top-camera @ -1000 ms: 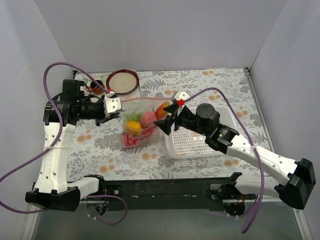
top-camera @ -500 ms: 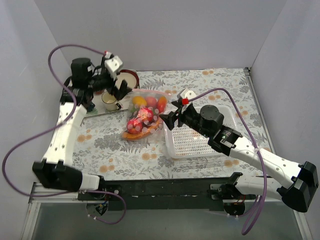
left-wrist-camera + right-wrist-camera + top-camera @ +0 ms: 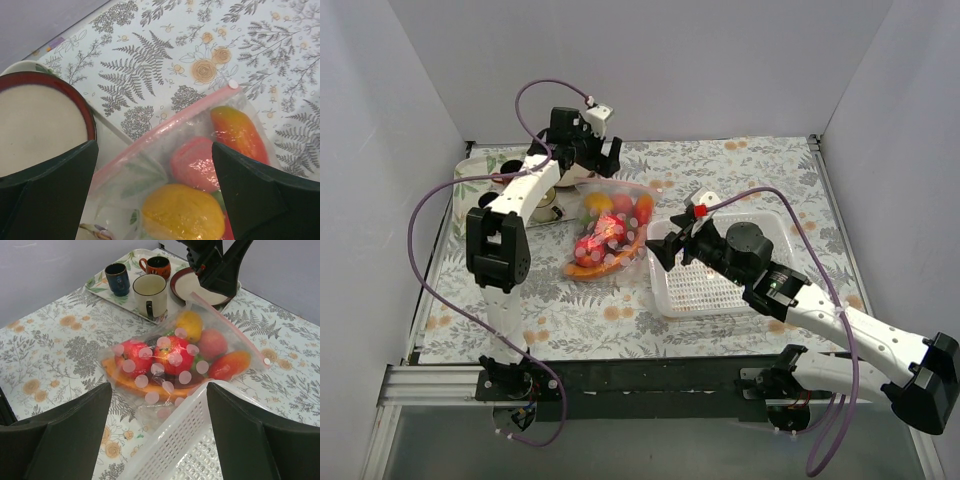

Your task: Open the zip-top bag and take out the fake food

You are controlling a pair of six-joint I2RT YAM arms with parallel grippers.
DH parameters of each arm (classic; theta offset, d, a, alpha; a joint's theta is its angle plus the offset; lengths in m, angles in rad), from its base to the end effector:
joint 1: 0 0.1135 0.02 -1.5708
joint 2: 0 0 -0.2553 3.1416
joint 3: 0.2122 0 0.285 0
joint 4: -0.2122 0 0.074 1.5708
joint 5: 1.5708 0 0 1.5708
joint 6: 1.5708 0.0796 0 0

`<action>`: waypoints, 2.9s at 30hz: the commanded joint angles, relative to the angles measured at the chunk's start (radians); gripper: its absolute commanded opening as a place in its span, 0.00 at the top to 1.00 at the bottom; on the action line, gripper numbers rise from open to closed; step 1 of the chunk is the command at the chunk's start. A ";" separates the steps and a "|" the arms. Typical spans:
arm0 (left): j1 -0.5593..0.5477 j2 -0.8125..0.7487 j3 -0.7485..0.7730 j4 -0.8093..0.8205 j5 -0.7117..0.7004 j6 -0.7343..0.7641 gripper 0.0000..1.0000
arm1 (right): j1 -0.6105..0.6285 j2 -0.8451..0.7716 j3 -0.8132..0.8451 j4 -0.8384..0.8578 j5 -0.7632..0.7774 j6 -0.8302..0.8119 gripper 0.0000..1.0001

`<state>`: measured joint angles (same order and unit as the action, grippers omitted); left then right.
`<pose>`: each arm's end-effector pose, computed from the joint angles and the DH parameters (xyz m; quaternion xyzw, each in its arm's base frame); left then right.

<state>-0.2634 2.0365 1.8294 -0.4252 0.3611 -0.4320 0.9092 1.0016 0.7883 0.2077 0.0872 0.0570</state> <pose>0.5135 -0.1676 0.2553 0.0070 0.8811 -0.3022 0.3637 0.2025 0.2488 0.3274 -0.2648 0.6578 0.2999 0.6382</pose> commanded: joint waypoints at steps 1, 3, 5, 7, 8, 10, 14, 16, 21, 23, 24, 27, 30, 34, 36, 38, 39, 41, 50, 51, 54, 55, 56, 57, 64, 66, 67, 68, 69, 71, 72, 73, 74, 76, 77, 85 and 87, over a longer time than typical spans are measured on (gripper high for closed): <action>-0.033 0.016 0.044 0.078 -0.022 0.010 0.02 | 0.000 -0.028 -0.014 0.039 0.013 0.032 0.15; -0.036 0.076 0.083 0.082 0.019 0.074 0.02 | 0.000 -0.024 -0.018 0.041 0.009 0.041 0.15; -0.036 0.117 0.119 0.056 0.099 0.136 0.02 | 0.000 -0.024 -0.023 0.044 0.005 0.046 0.15; -0.036 0.160 0.145 0.023 0.165 0.174 0.02 | 0.000 -0.021 -0.021 0.036 0.002 0.049 0.15; -0.036 0.171 0.149 0.011 0.215 0.193 0.02 | 0.000 -0.021 -0.021 0.029 0.003 0.049 0.15; -0.036 0.209 0.180 -0.010 0.242 0.226 0.02 | 0.000 -0.026 -0.014 0.013 0.002 0.049 0.15; -0.036 0.286 0.264 -0.036 0.226 0.260 0.02 | 0.000 -0.049 0.020 -0.010 -0.014 0.040 0.15; -0.036 0.335 0.325 -0.095 0.239 0.306 0.02 | 0.000 -0.064 0.034 -0.019 -0.006 0.033 0.15; -0.028 0.398 0.392 -0.165 0.271 0.325 0.02 | 0.000 -0.081 0.038 -0.014 -0.015 0.027 0.15; -0.020 0.410 0.390 -0.175 0.292 0.323 0.02 | 0.000 -0.081 0.043 -0.016 -0.014 0.027 0.15; -0.019 0.413 0.390 -0.193 0.297 0.326 0.02 | 0.000 -0.081 0.045 -0.014 -0.015 0.027 0.15; -0.011 0.426 0.399 -0.251 0.325 0.352 0.02 | 0.000 -0.081 0.052 -0.019 -0.007 0.017 0.15; -0.002 0.432 0.403 -0.282 0.346 0.368 0.02 | 0.000 -0.078 0.060 -0.025 -0.001 0.009 0.15; 0.009 0.438 0.409 -0.303 0.363 0.386 0.31 | 0.000 -0.077 0.063 -0.025 -0.001 0.010 0.15; 0.007 0.435 0.409 -0.322 0.374 0.398 0.68 | -0.001 -0.078 0.063 -0.030 0.009 0.010 0.15; 0.007 0.430 0.401 -0.323 0.371 0.398 0.74 | 0.000 -0.081 0.066 -0.036 0.020 0.009 0.15; 0.009 0.429 0.398 -0.325 0.371 0.401 0.73 | 0.000 -0.083 0.066 -0.037 0.025 0.007 0.15; 0.009 0.421 0.389 -0.334 0.371 0.415 0.75 | 0.000 -0.087 0.068 -0.039 0.031 0.004 0.15; 0.007 0.370 0.430 -0.418 0.418 0.450 1.00 | 0.000 -0.095 0.065 -0.044 0.040 0.003 0.15; 0.007 0.360 0.433 -0.422 0.430 0.449 1.00 | 0.000 -0.097 0.063 -0.045 0.042 0.003 0.15; 0.007 0.315 0.433 -0.434 0.472 0.438 1.00 | 0.000 -0.103 0.058 -0.045 0.045 0.004 0.15; 0.009 0.304 0.432 -0.438 0.483 0.438 1.00 | -0.001 -0.104 0.057 -0.045 0.045 0.003 0.15; 0.007 0.294 0.432 -0.451 0.501 0.438 1.00 | 0.000 -0.107 0.052 -0.045 0.046 0.003 0.15; 0.006 0.278 0.433 -0.457 0.510 0.437 1.00 | 0.000 -0.109 0.054 -0.047 0.049 0.003 0.15; 0.009 0.255 0.378 -0.475 0.523 0.437 1.00 | 0.000 -0.121 0.042 -0.048 0.068 -0.003 0.15; 0.007 0.263 0.381 -0.475 0.519 0.438 1.00 | -0.001 -0.124 0.039 -0.053 0.069 -0.005 0.15; 0.007 0.272 0.396 -0.480 0.519 0.438 1.00 | 0.000 -0.126 0.038 -0.054 0.072 -0.005 0.15; 0.007 0.278 0.407 -0.494 0.521 0.438 1.00 | -0.001 -0.127 0.038 -0.054 0.074 -0.005 0.15; 0.007 0.281 0.421 -0.501 0.526 0.440 1.00 | 0.000 -0.129 0.037 -0.056 0.075 -0.008 0.15; 0.007 0.281 0.458 -0.518 0.527 0.438 1.00 | 0.000 -0.135 0.035 -0.056 0.080 -0.011 0.15; 0.007 0.275 0.465 -0.523 0.527 0.438 1.00 | 0.000 -0.138 0.035 -0.056 0.089 -0.014 0.15; 0.007 0.266 0.473 -0.529 0.530 0.444 1.00 | -0.001 -0.136 0.035 -0.057 0.091 -0.017 0.15; 0.007 0.237 0.476 -0.538 0.535 0.446 1.00 | 0.000 -0.138 0.034 -0.057 0.094 -0.020 0.15; 0.007 0.202 0.475 -0.549 0.552 0.450 1.00 | 0.000 -0.136 0.034 -0.056 0.103 -0.026 0.15; 0.007 0.154 0.466 -0.561 0.558 0.455 1.00 | -0.001 -0.135 0.032 -0.051 0.106 -0.029 0.15; 0.006 -0.087 0.305 -0.664 0.613 0.542 1.00 | -0.006 -0.123 -0.003 -0.044 0.215 -0.054 0.15; 0.007 -0.122 0.285 -0.690 0.628 0.559 1.00 | -0.018 -0.123 -0.030 -0.024 0.221 -0.054 0.15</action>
<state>-0.2569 2.0640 2.1441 -1.0473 0.9035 0.0654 0.9073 0.8837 0.7959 0.1318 0.2401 0.0219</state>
